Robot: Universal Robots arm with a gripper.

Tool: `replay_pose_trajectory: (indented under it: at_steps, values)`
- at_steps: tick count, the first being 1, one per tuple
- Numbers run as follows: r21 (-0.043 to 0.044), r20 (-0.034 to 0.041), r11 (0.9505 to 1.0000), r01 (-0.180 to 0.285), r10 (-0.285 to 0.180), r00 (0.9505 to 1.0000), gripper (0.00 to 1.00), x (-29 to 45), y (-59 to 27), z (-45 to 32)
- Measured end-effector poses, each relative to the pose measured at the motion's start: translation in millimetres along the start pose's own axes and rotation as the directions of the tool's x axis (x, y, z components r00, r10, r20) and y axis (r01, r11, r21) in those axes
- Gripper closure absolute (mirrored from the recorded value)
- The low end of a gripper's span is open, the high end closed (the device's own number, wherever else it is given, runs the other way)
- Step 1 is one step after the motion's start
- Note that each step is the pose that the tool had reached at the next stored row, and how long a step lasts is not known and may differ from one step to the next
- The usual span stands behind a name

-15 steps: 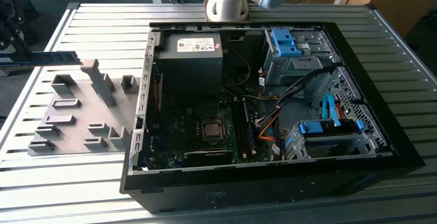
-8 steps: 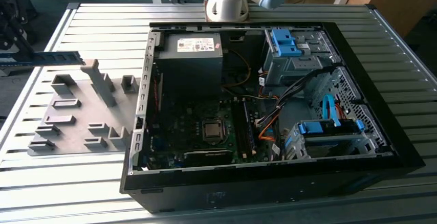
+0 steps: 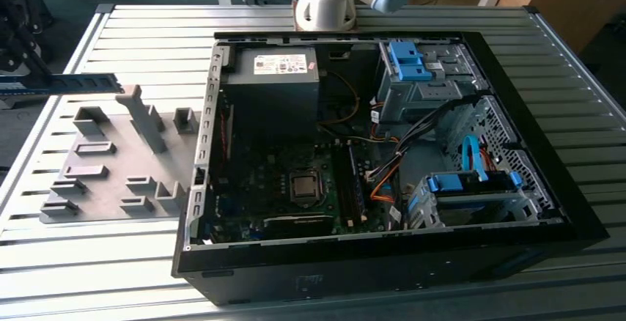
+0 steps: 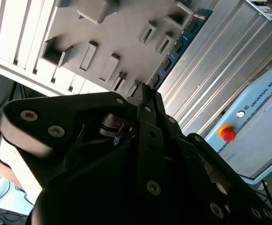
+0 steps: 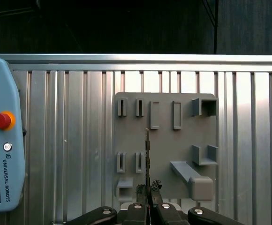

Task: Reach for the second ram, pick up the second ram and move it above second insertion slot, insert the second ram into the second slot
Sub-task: 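Pick up the second ram and move it above second insertion slot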

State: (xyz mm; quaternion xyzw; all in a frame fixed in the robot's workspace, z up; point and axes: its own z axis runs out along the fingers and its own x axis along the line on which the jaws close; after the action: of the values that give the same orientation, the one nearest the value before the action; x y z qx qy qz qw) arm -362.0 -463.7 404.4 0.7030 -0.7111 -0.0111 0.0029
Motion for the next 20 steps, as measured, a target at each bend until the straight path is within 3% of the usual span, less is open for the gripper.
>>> replay_pose_trajectory:
  at_steps: [20]
  values:
    - [0.0,0.0,1.0,0.0,0.0,1.0,0.86,-0.1,-9.6,-0.2]
